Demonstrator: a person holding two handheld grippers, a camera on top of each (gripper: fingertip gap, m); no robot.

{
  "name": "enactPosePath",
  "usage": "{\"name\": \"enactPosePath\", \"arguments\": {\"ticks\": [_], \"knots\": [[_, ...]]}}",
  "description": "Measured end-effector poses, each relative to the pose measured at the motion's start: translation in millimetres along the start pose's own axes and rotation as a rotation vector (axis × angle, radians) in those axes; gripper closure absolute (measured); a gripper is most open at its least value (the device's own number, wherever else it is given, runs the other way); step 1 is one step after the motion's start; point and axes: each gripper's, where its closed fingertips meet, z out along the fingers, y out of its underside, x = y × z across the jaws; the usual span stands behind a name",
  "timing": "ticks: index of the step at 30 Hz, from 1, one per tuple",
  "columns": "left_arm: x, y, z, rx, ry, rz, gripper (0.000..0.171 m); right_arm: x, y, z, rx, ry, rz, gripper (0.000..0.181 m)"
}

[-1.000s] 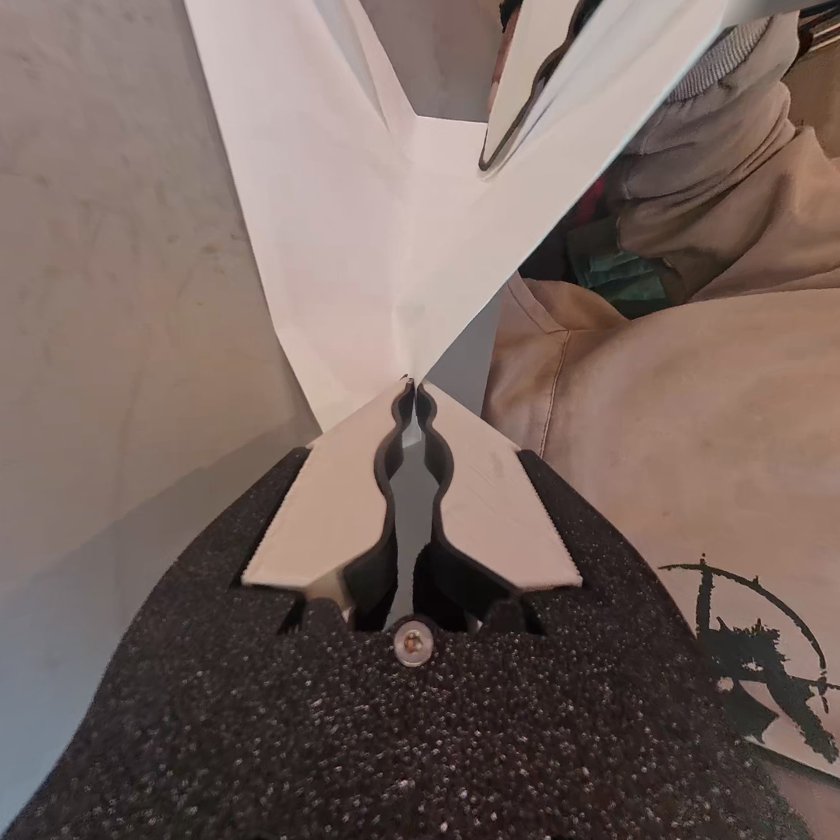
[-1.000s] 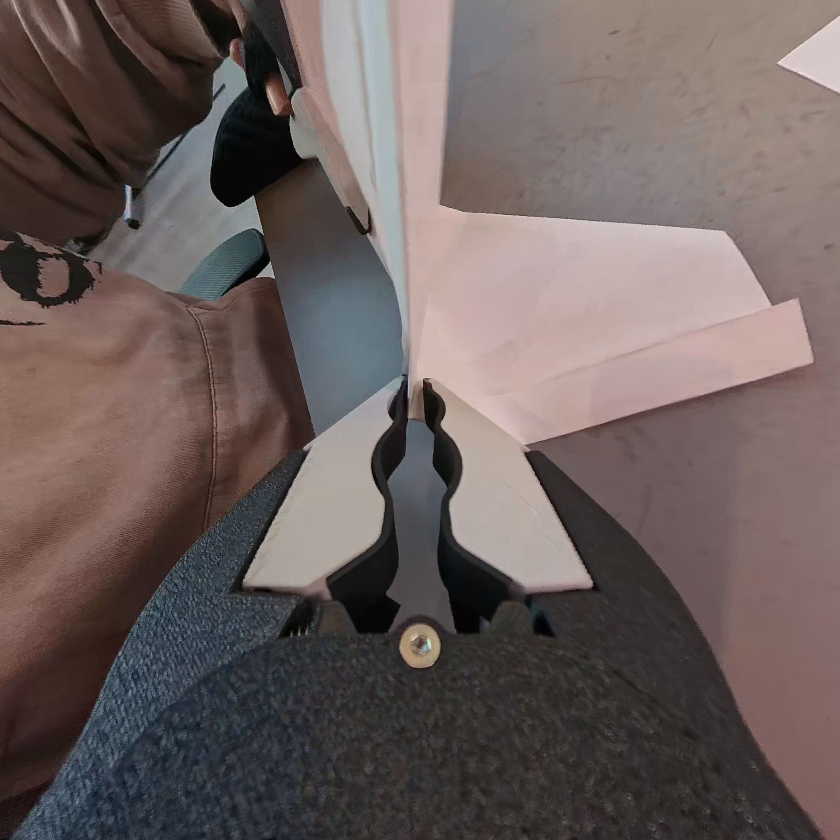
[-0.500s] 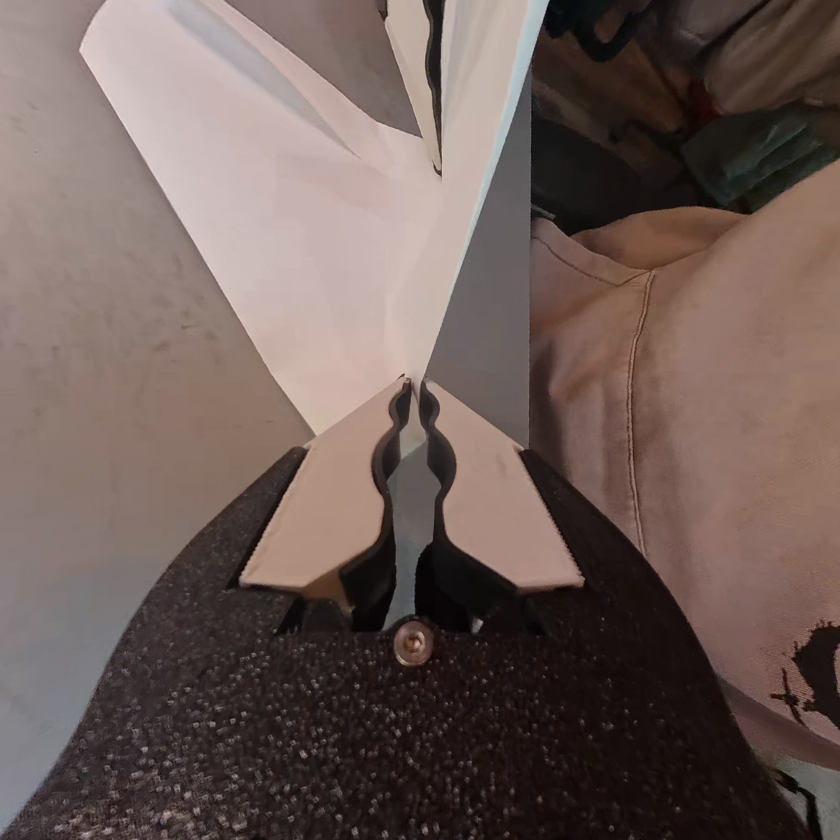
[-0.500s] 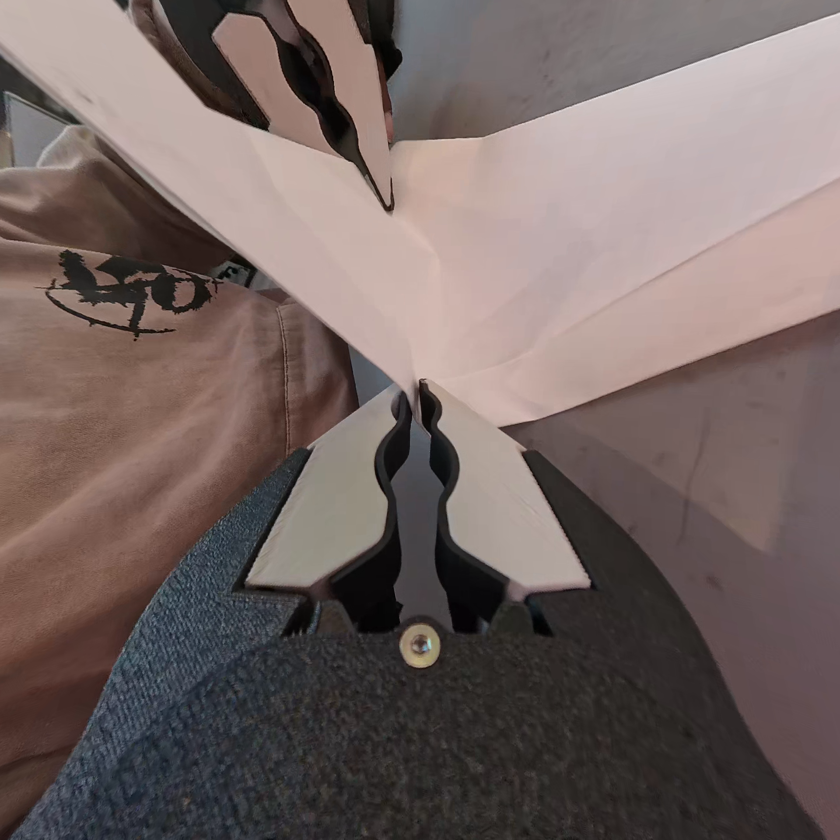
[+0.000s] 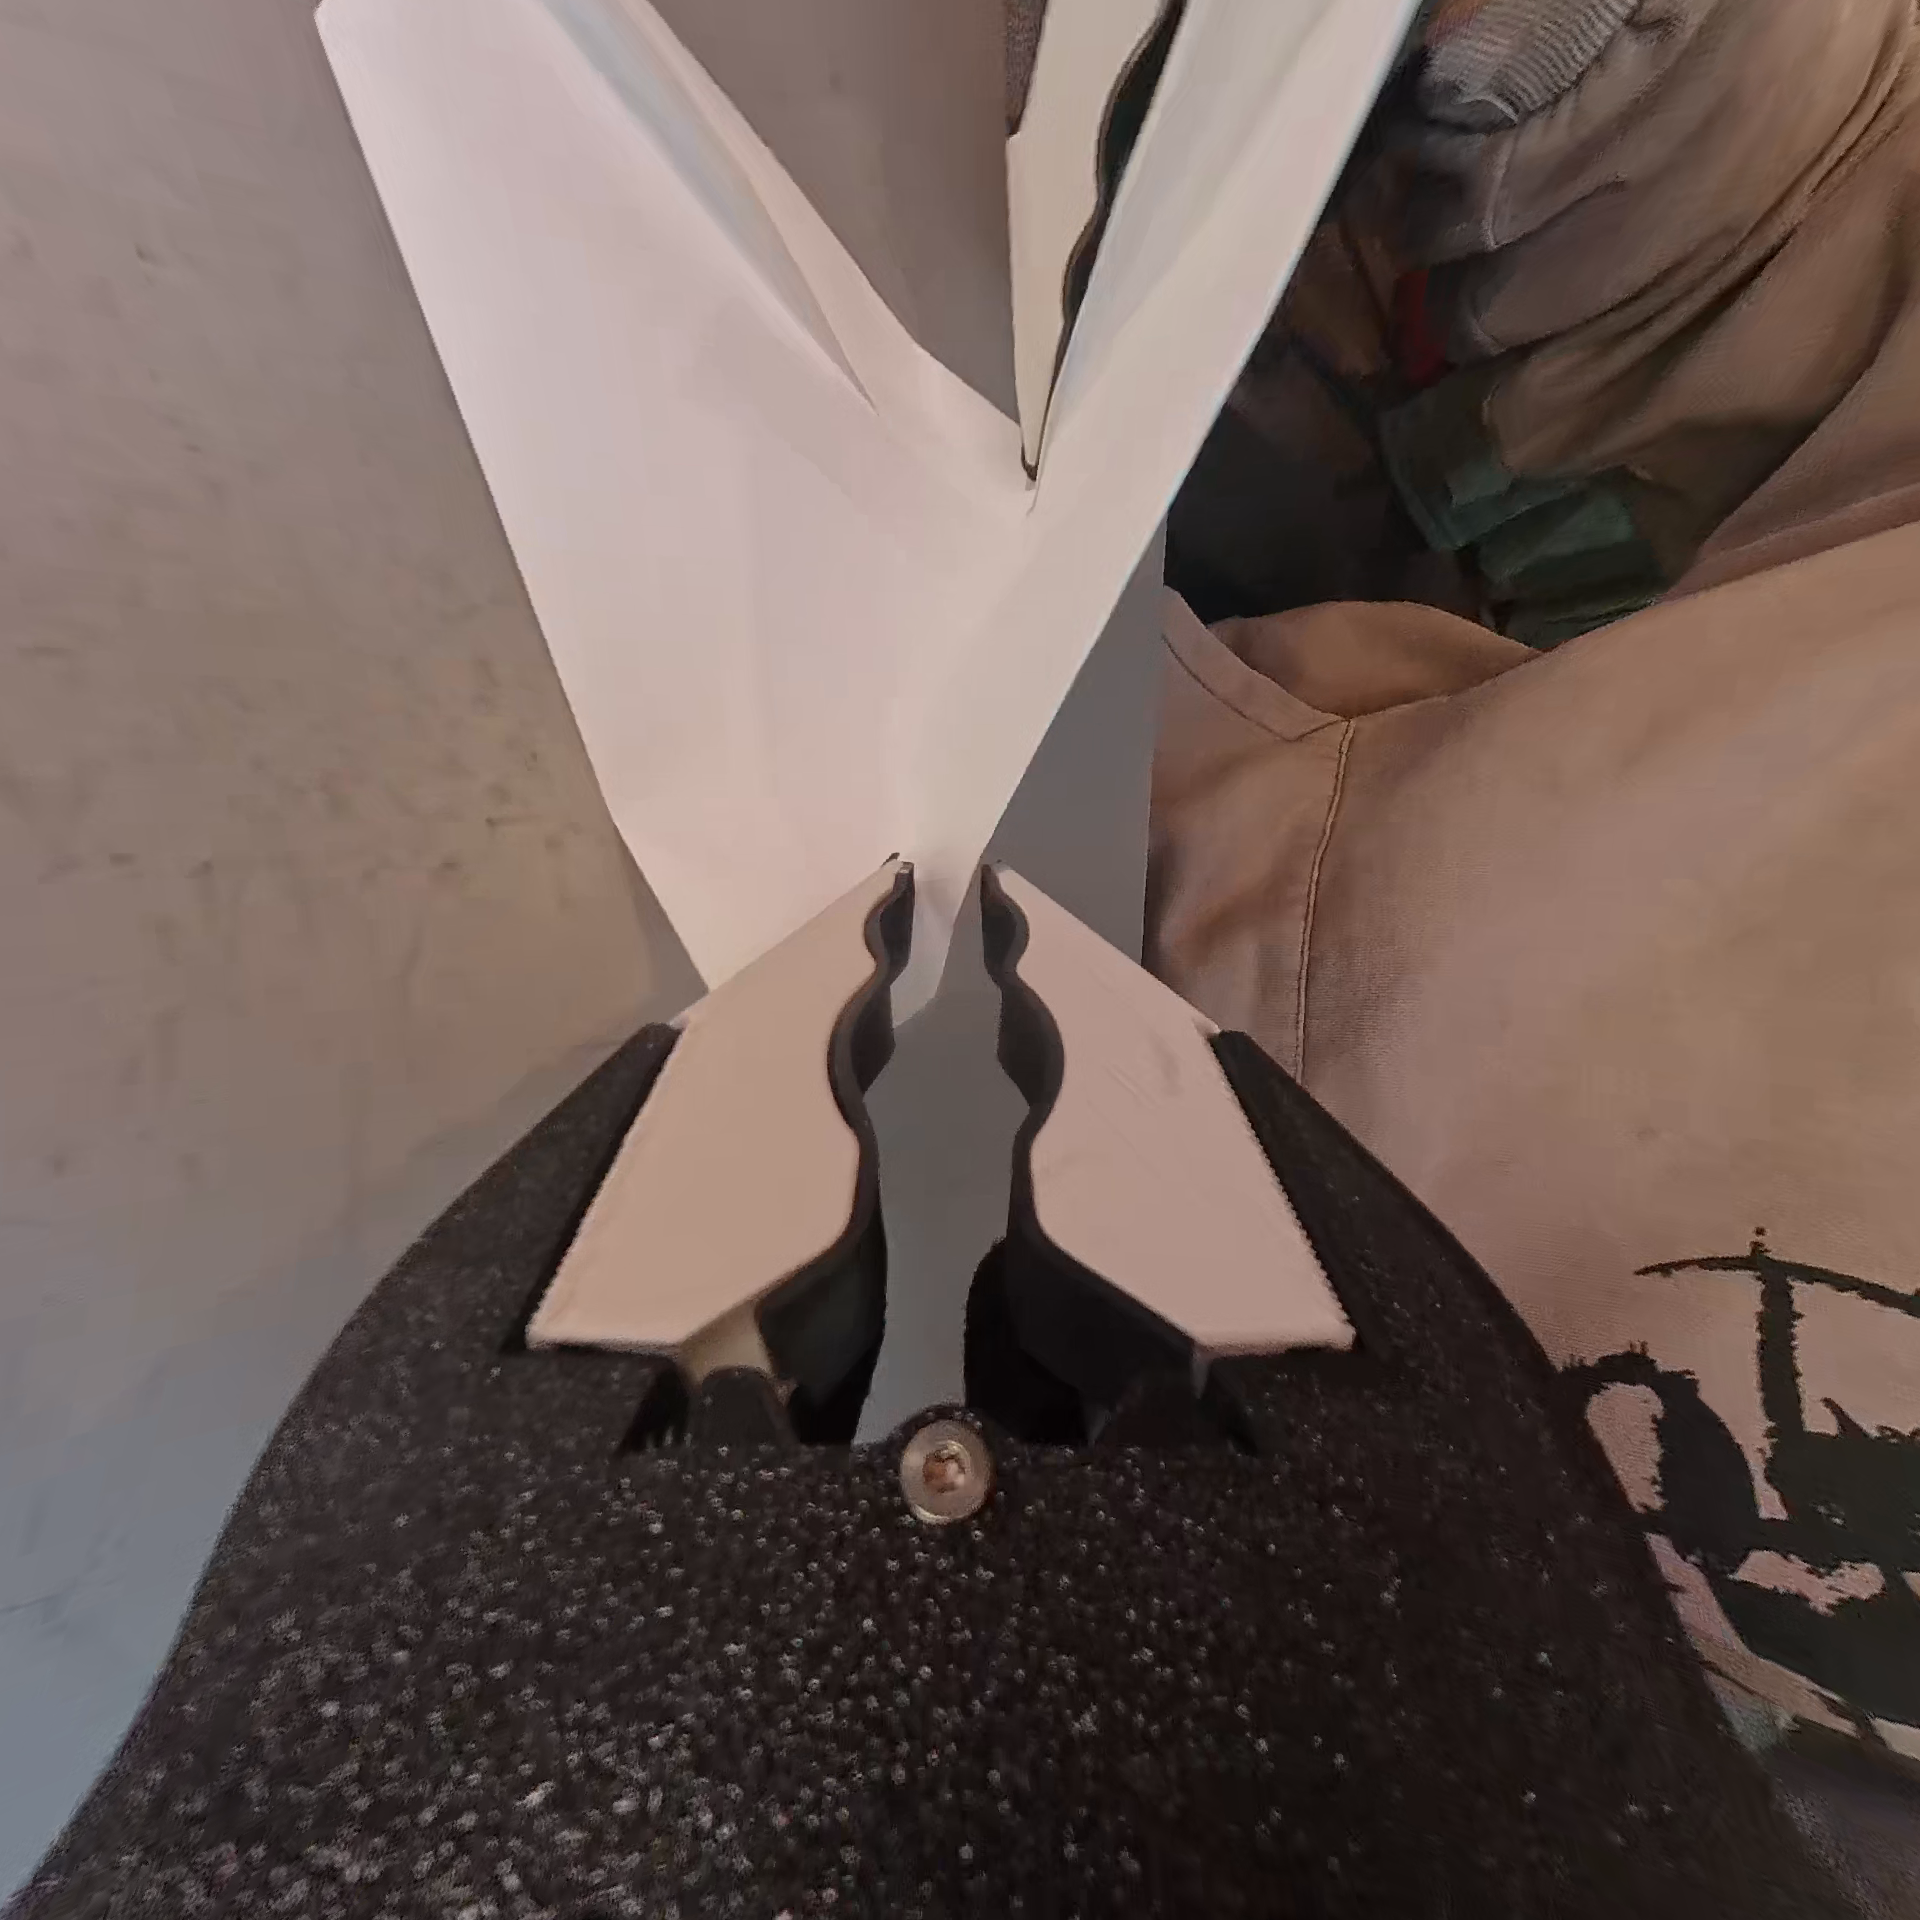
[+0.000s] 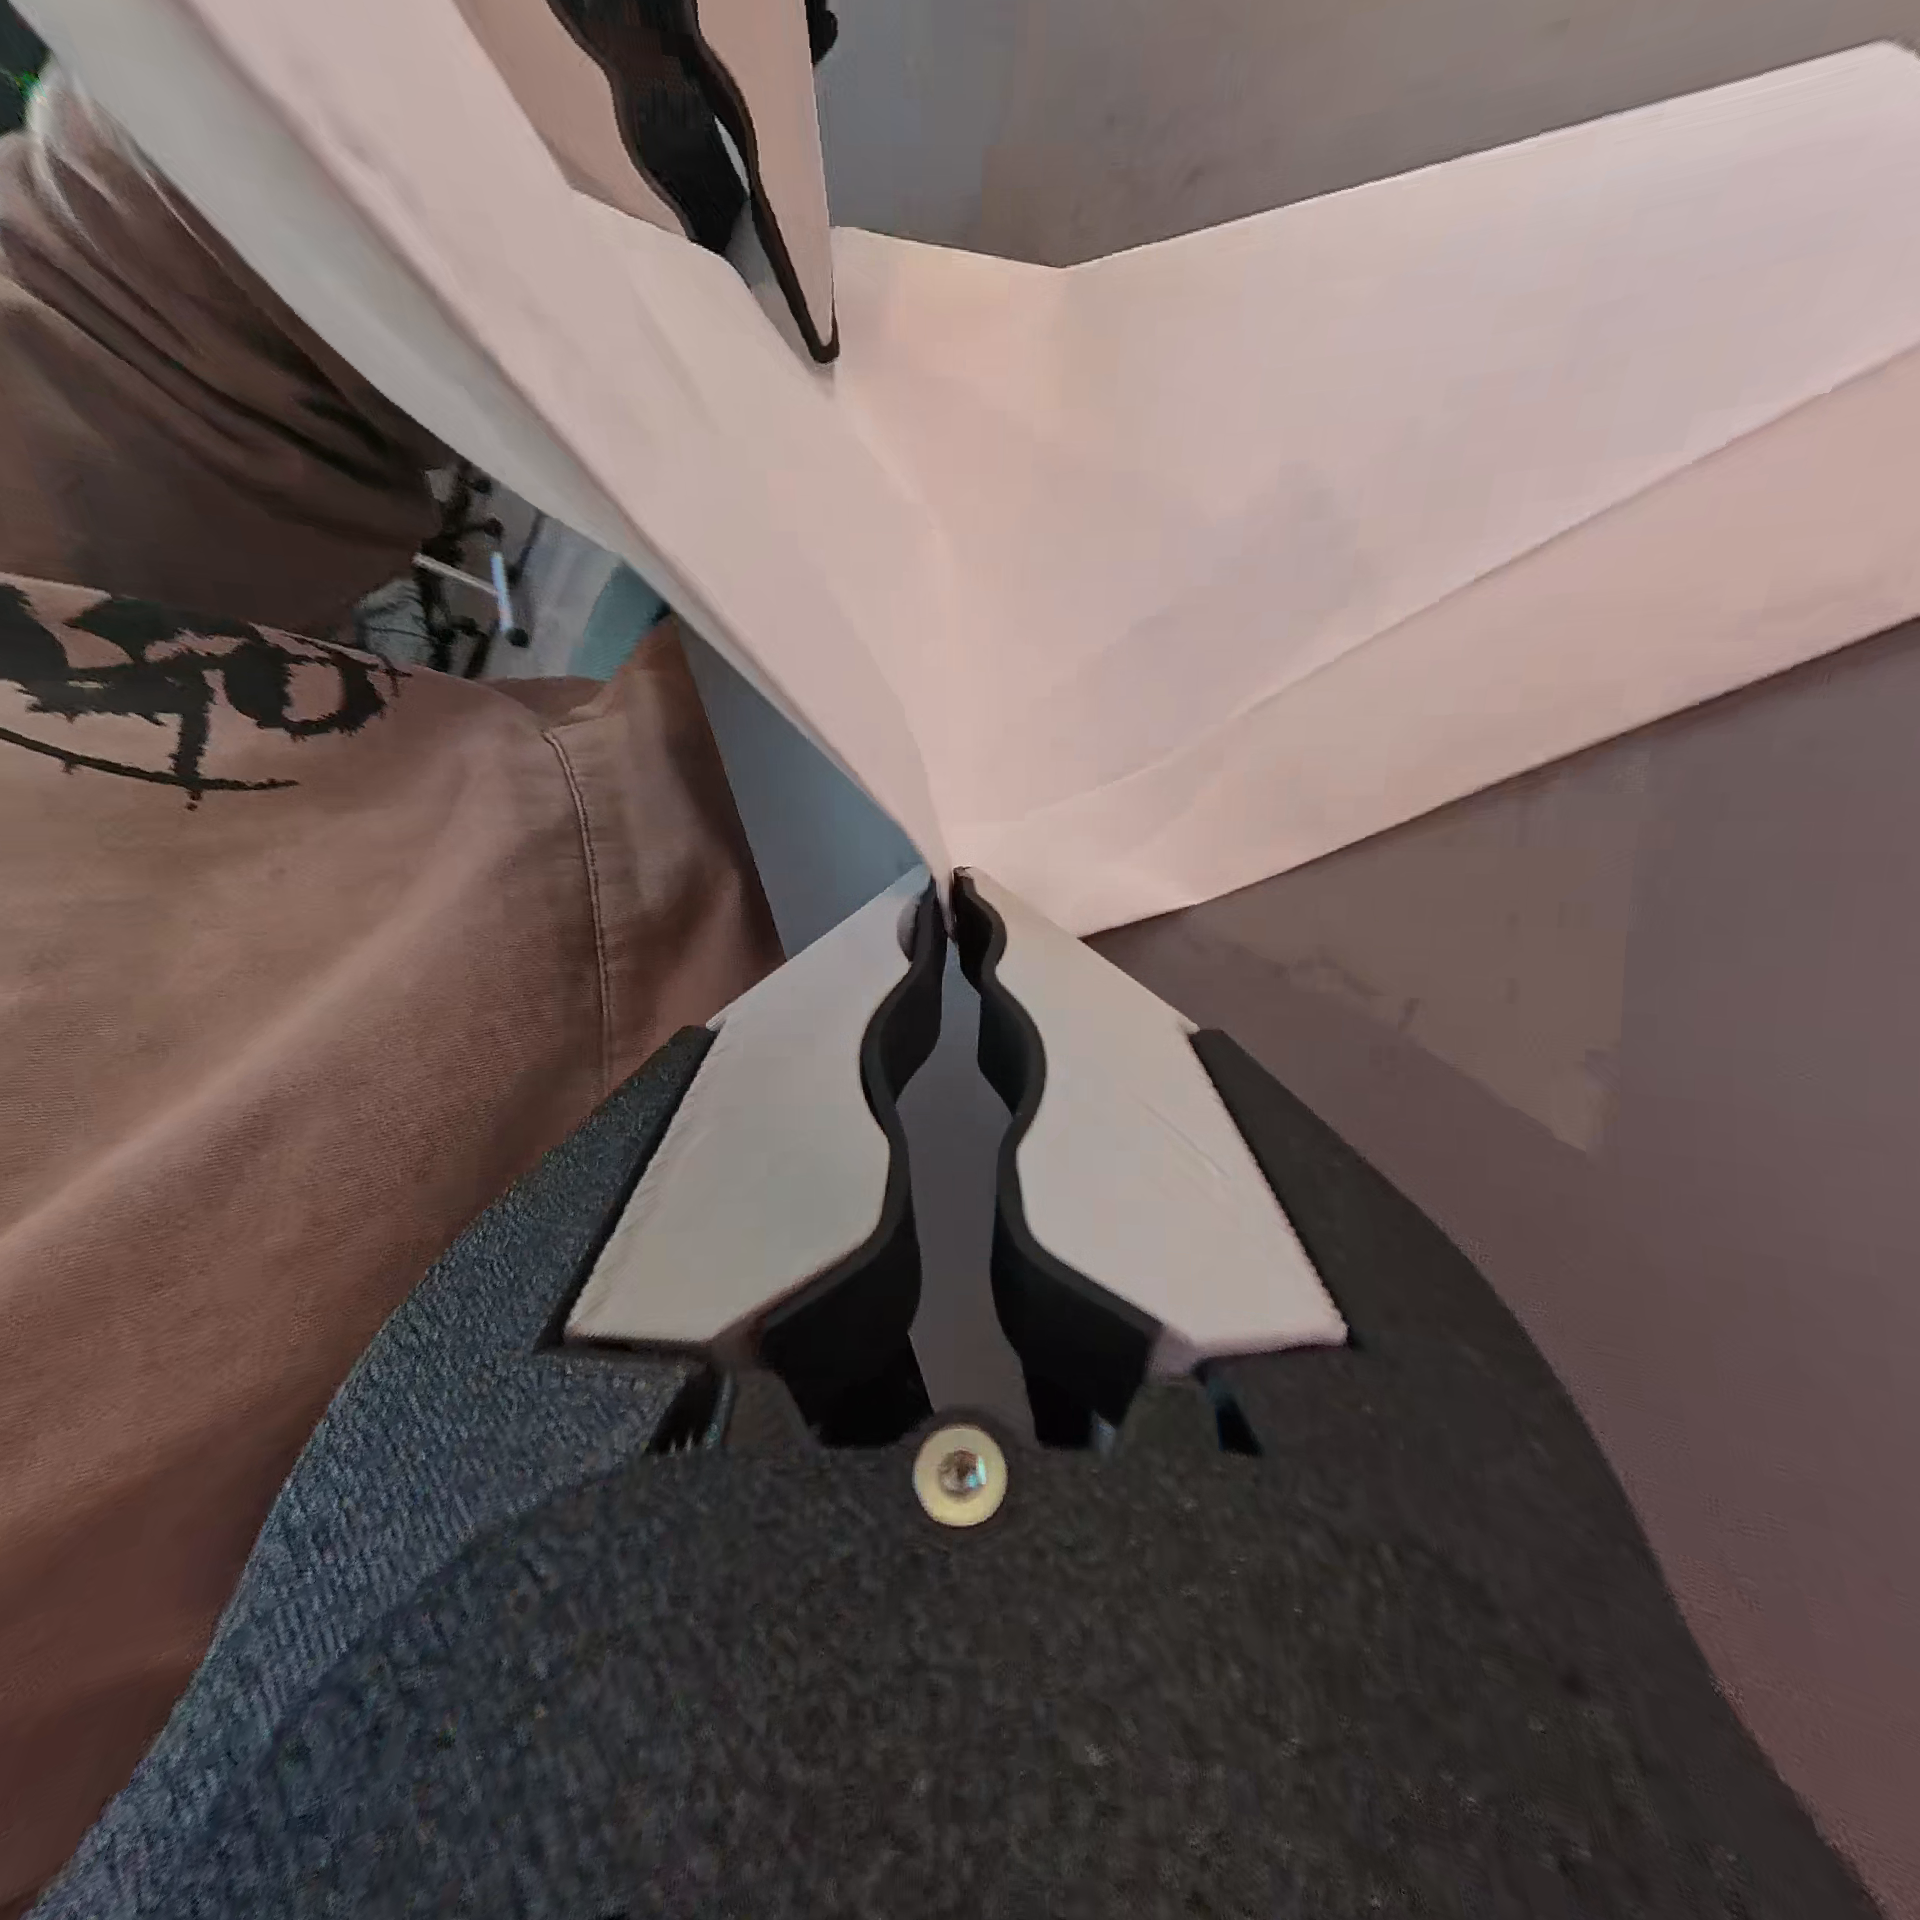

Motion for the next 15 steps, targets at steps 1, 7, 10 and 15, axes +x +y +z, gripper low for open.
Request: {"name": "enactPosePath", "arguments": {"ticks": [1, 7, 10, 15], "knots": [[-0.6, -0.4, -1.7, 0.016, -0.017, 0.048, 0.157, -1.8, -0.7, -1.5, 0.011, -0.052, 0.042, 0.181], [-13.0, 4.1, -2.6, 0.038, -0.159, 0.214, 0.162, -6.7, -1.0, -5.5, -0.022, -0.193, 0.131, 0.181], [-14.9, 10.8, 1.6, 0.003, -0.064, 0.038, 0.163, -7.0, 1.1, -3.7, -0.059, -0.206, 0.135, 0.181], [-12.2, 13.7, -5.4, -0.011, 0.053, 0.004, 0.159, -8.8, 4.8, -5.8, -0.077, -0.229, 0.138, 0.181]]}}
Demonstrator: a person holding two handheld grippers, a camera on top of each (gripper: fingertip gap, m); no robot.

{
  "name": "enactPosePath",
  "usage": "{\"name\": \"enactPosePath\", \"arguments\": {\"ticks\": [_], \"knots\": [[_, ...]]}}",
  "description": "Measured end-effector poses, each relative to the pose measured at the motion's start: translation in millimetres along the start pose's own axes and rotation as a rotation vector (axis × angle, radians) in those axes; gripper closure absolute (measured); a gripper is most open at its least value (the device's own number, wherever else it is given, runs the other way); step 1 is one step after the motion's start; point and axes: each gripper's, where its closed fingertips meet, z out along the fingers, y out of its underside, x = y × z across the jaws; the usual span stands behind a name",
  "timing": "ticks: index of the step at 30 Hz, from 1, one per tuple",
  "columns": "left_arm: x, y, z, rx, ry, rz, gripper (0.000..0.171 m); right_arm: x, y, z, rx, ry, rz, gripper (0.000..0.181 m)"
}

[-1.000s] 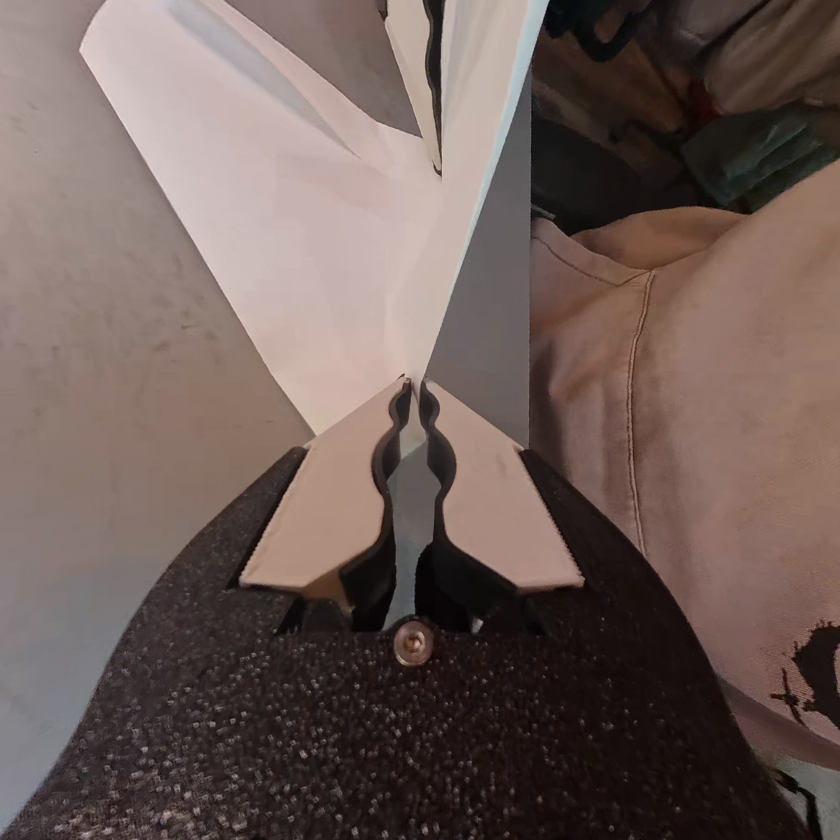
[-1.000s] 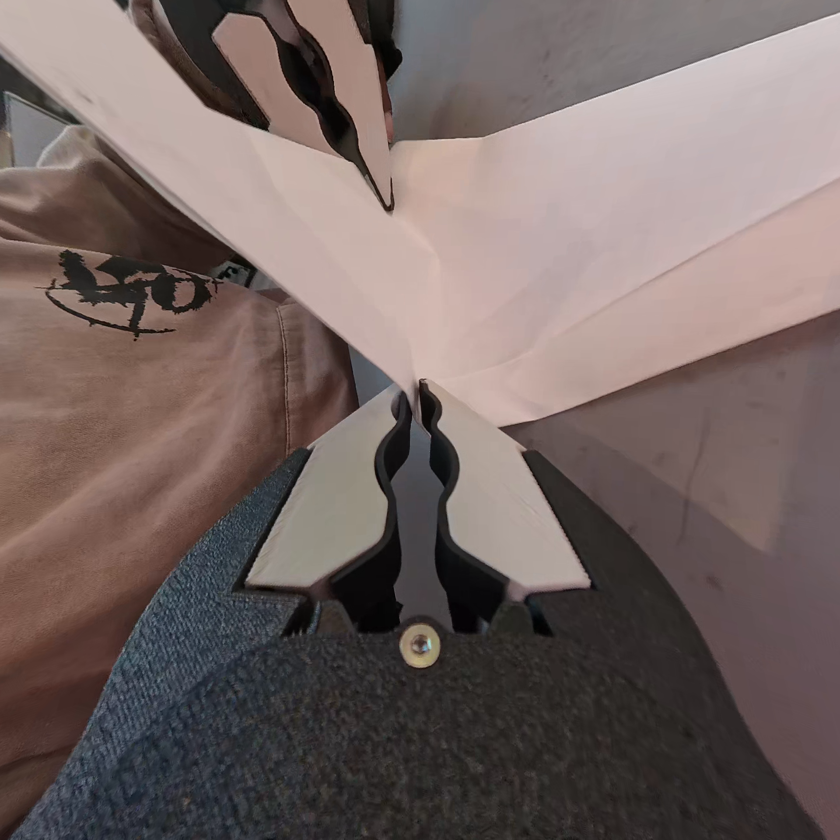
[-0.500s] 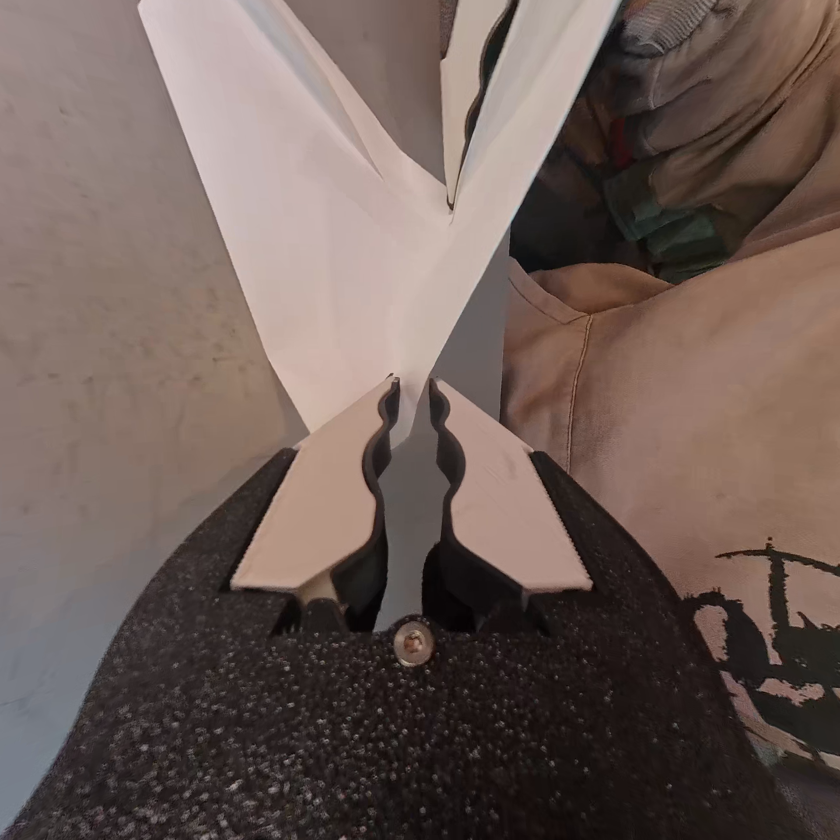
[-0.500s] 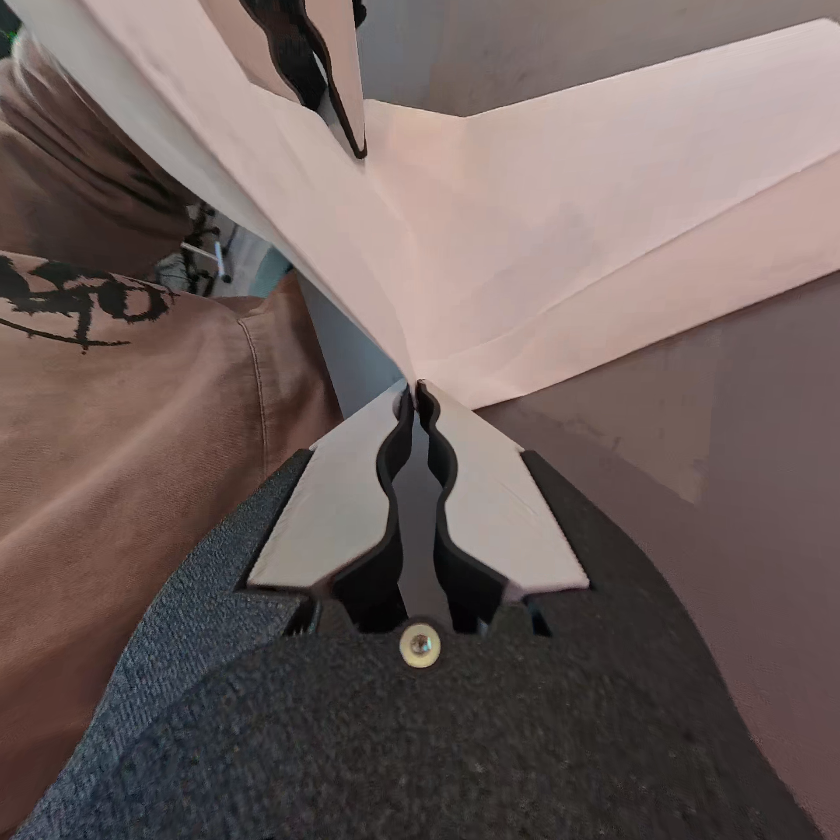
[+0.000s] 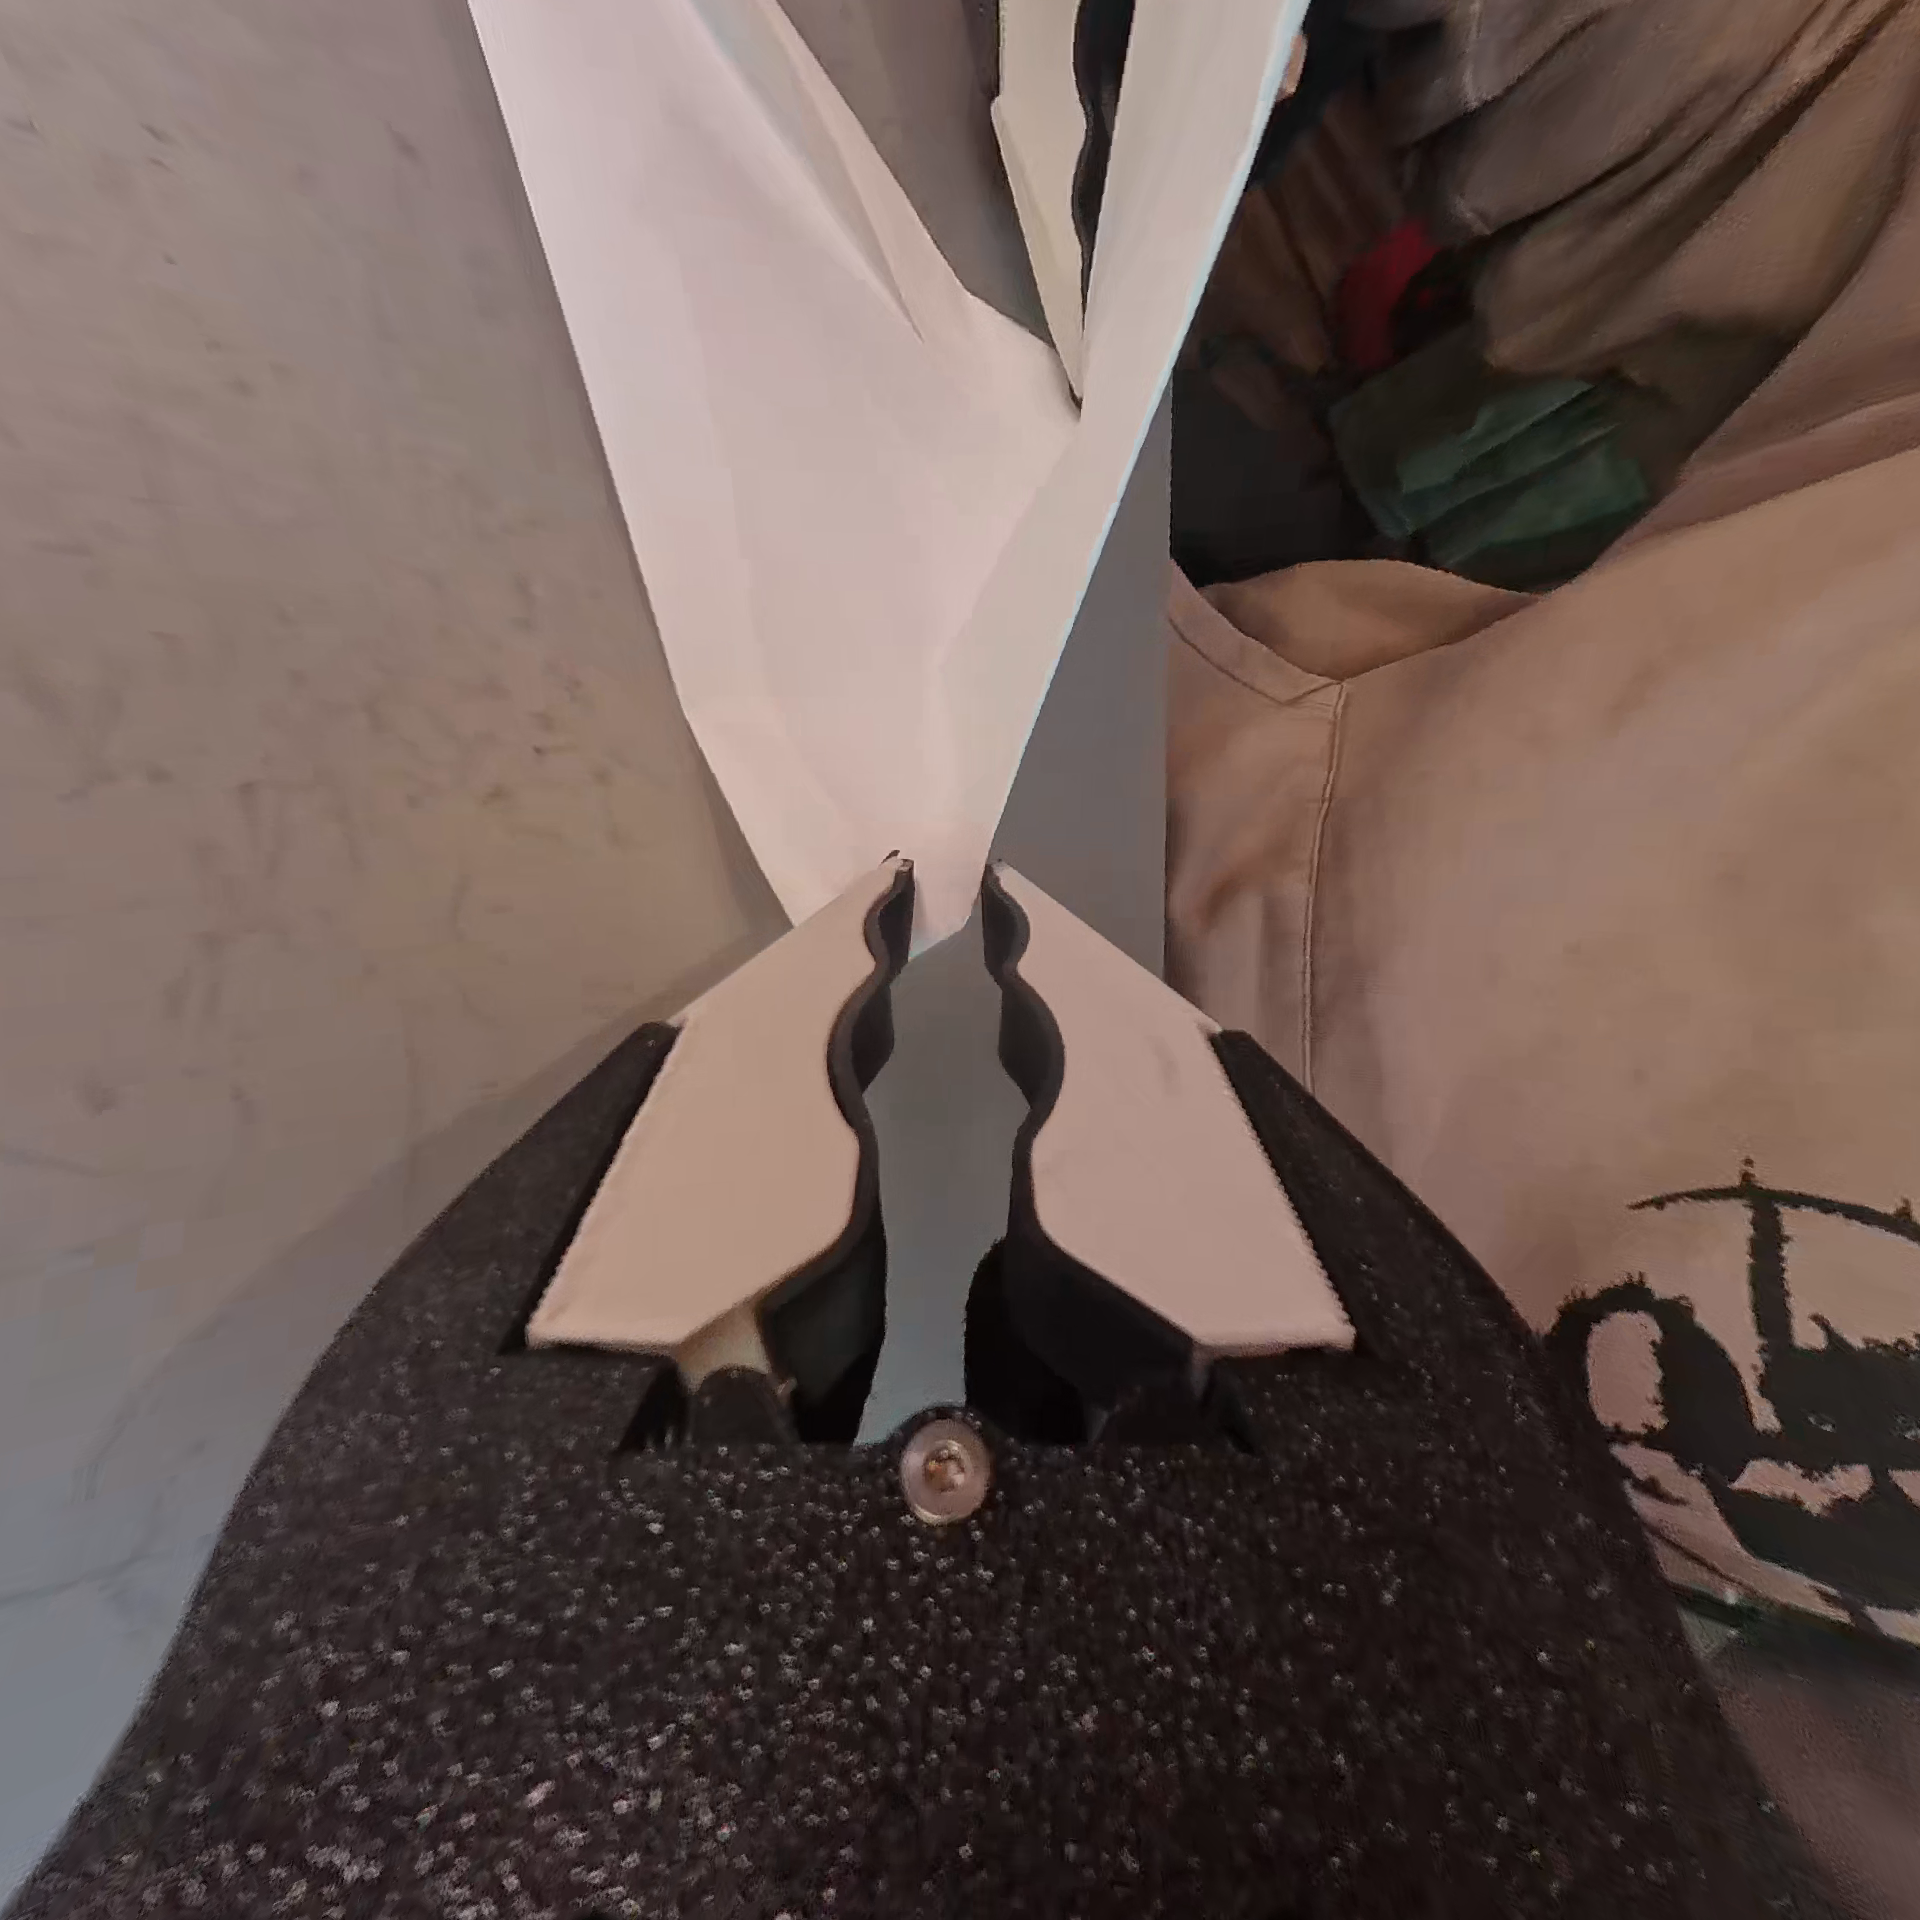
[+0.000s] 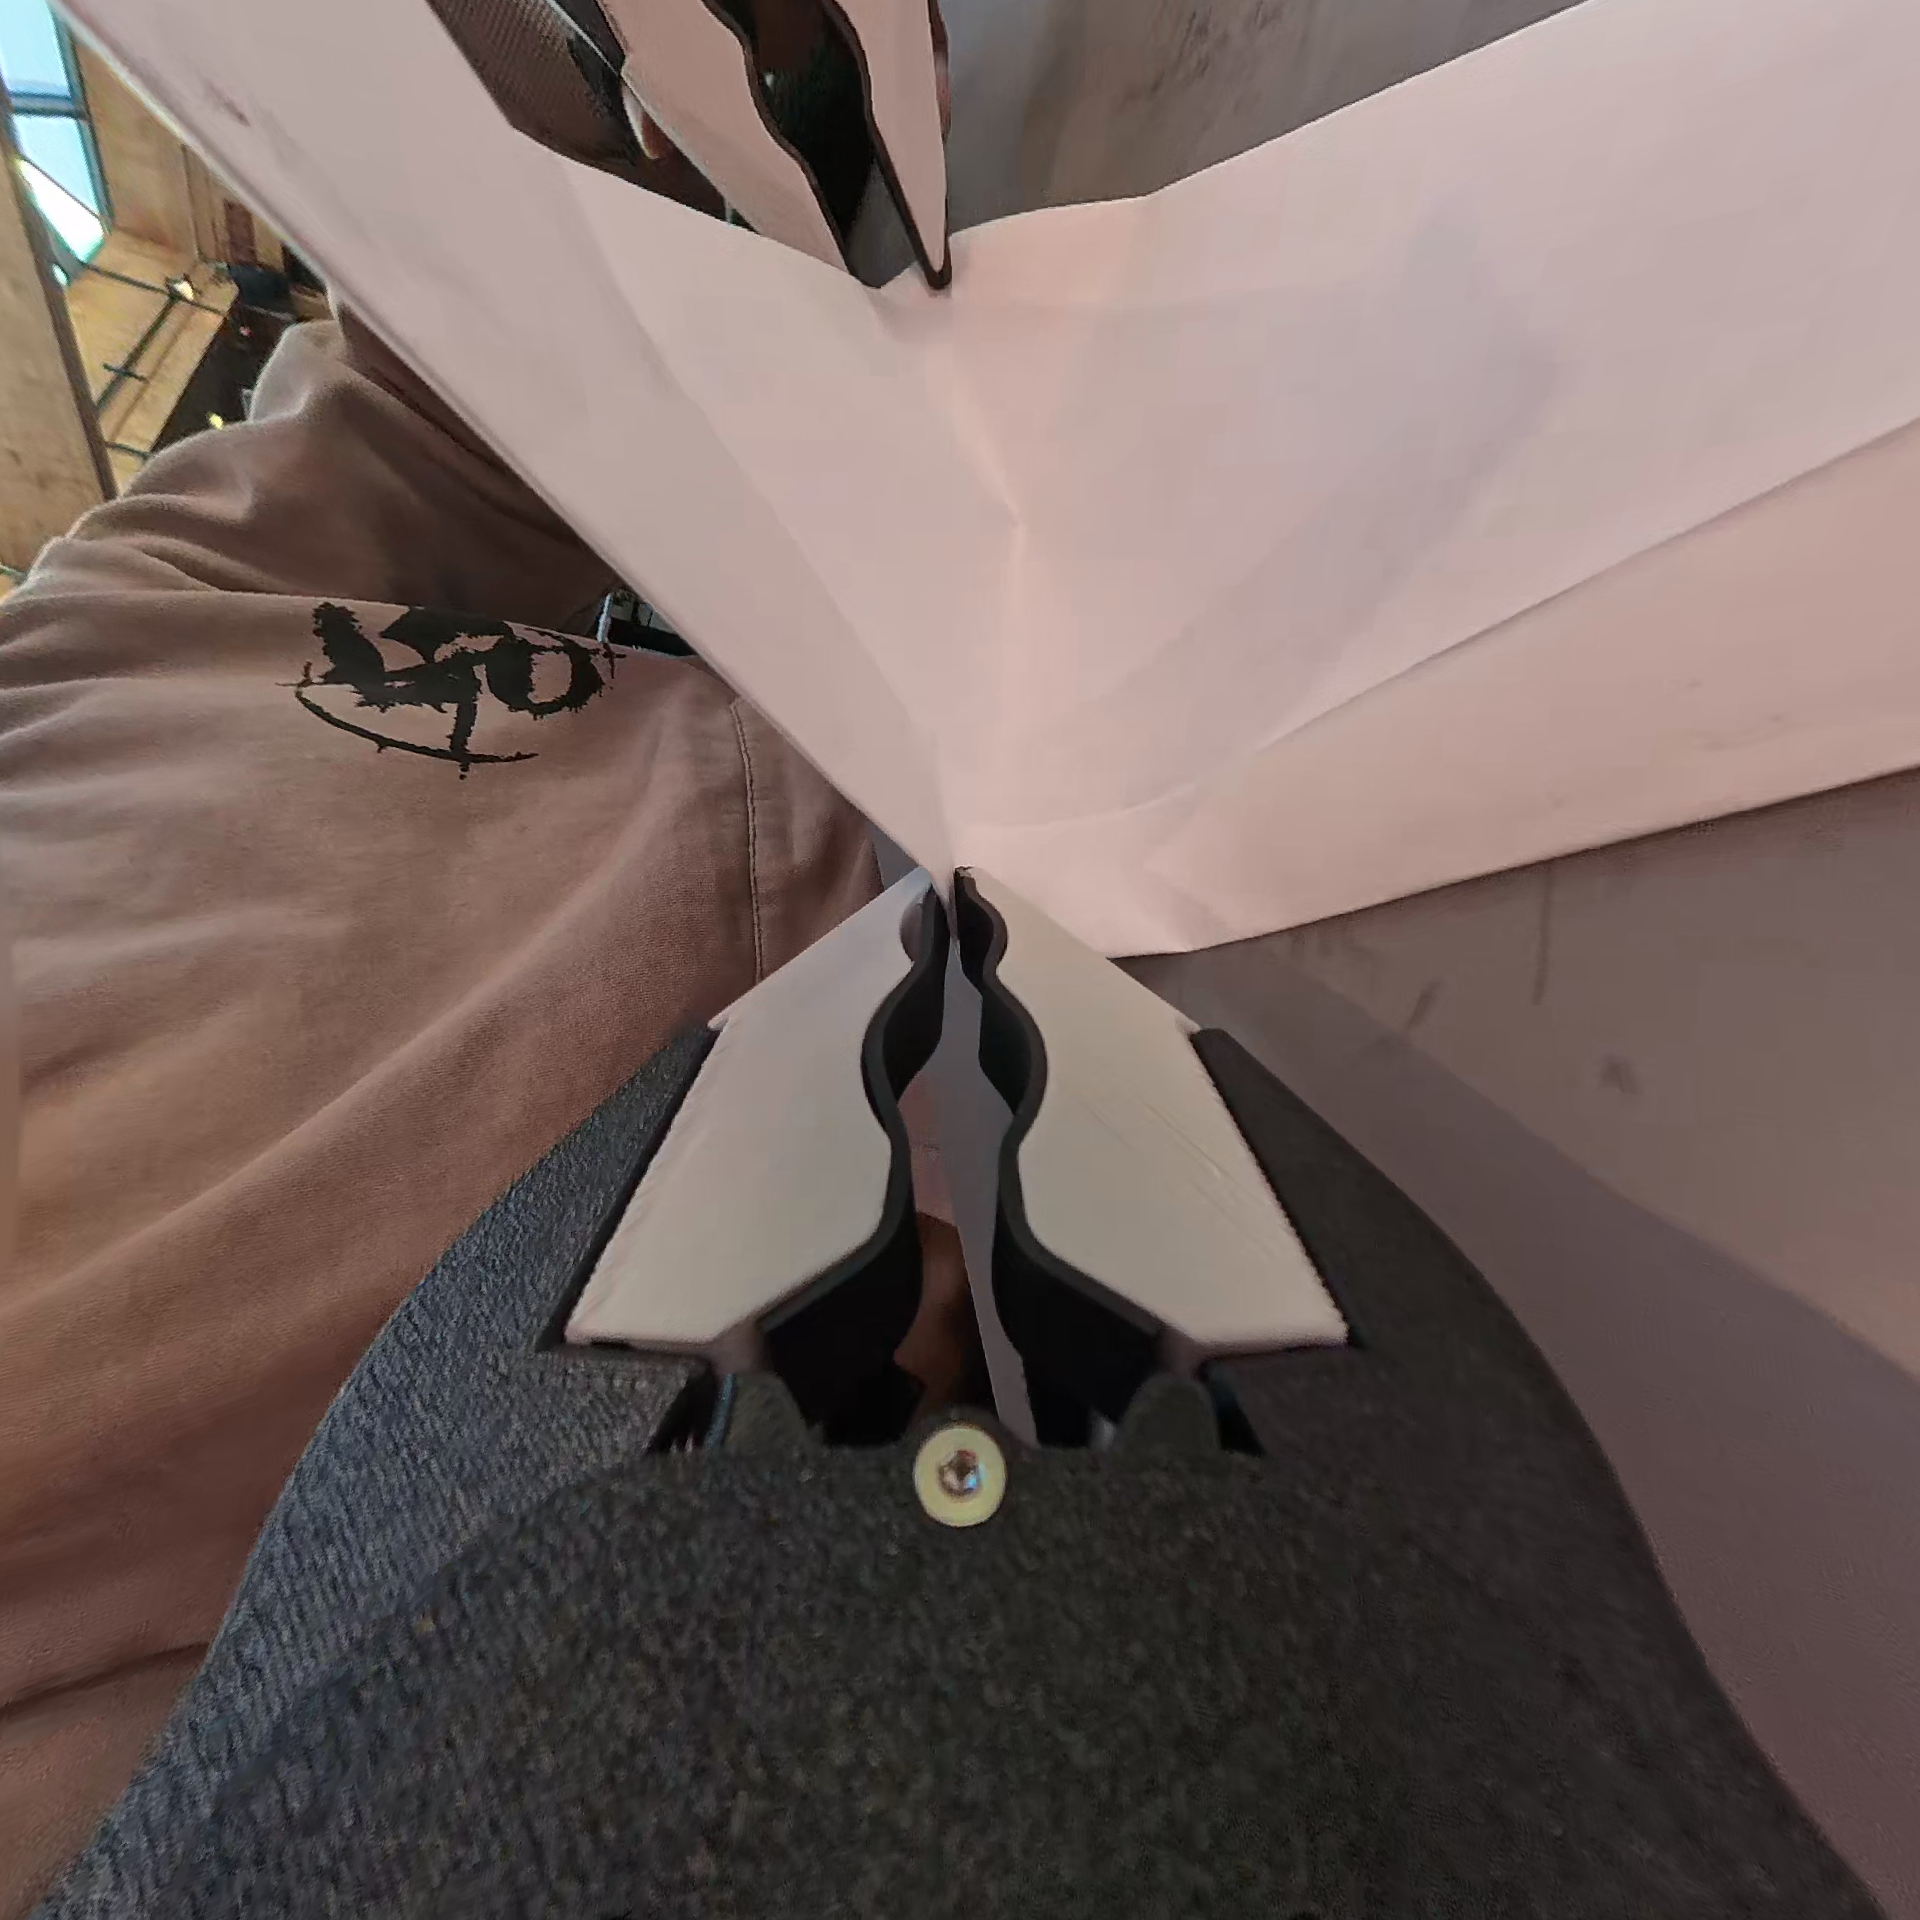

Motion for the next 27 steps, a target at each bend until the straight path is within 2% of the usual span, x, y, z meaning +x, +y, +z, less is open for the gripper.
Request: {"name": "enactPosePath", "arguments": {"ticks": [4, 6, 10, 14, 22, 27], "knots": [[10.1, 8.9, -5.2, -0.005, -0.042, 0.253, 0.153, -1.2, 4.6, -2.3, -0.01, 0.008, -0.039, 0.181], [7.8, 8.0, -4.7, 0.018, -0.157, 0.388, 0.15, -2.4, 7.6, -2.1, -0.021, 0.016, -0.078, 0.181], [8.9, 17.9, 4.4, -0.007, -0.284, 0.573, 0.147, -0.7, 11.2, -1.5, -0.046, 0.058, -0.144, 0.181], [-1.4, 21.7, 10.5, -0.019, -0.392, 0.644, 0.158, -1.2, 13.8, -0.3, -0.068, 0.071, -0.18, 0.181], [-7.3, 23.6, 15.2, -0.009, -0.546, 0.791, 0.154, 0.2, 12.8, -3.3, -0.059, 0.08, -0.199, 0.181], [-9.4, 20.5, 14.4, 0.0, -0.641, 0.894, 0.163, 2.0, 11.9, -5.8, -0.05, 0.091, -0.206, 0.181]]}}
